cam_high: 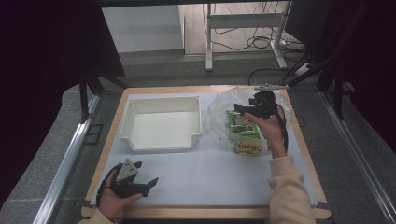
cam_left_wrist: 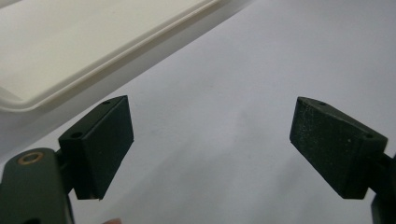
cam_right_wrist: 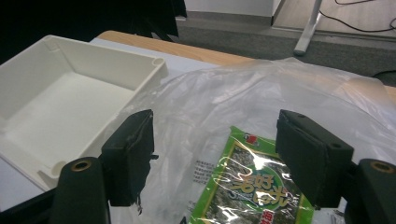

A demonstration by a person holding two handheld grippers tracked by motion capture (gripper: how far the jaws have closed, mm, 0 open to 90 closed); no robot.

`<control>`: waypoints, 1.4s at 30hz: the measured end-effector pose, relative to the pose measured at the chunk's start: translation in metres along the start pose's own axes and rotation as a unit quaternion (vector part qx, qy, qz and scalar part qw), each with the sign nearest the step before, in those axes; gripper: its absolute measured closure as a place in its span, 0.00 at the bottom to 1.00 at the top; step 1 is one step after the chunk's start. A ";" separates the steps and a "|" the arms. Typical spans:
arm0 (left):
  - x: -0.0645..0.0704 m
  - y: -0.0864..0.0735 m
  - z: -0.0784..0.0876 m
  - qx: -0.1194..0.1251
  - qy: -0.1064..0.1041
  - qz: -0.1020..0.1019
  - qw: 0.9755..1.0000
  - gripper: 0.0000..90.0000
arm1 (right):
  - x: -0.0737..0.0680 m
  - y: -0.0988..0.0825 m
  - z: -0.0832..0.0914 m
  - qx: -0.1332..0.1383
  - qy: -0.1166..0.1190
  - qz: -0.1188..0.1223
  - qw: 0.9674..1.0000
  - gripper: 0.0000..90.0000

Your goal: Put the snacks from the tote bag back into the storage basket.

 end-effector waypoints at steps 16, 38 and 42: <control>0.000 0.000 0.000 -0.001 0.000 -0.001 1.000 0.15 | 0.025 -0.003 -0.010 -0.022 -0.025 -0.022 0.999 0.35; 0.000 0.000 -0.001 -0.003 -0.002 0.000 1.000 0.15 | 0.048 -0.010 -0.028 -0.069 -0.057 -0.047 0.995 0.43; 0.000 -0.001 -0.001 -0.003 -0.002 0.000 1.000 0.15 | 0.052 -0.011 -0.031 -0.077 -0.062 -0.052 0.994 0.43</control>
Point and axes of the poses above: each handheld gripper's, and its own axes: z roughly backward along the jaws, y roughly out of its top, x roughly to its right, the point moved 1 cm from there along -z, roughly forward along the jaws, and after that the axes turned 15 degrees about -z, right-handed, at the moved point
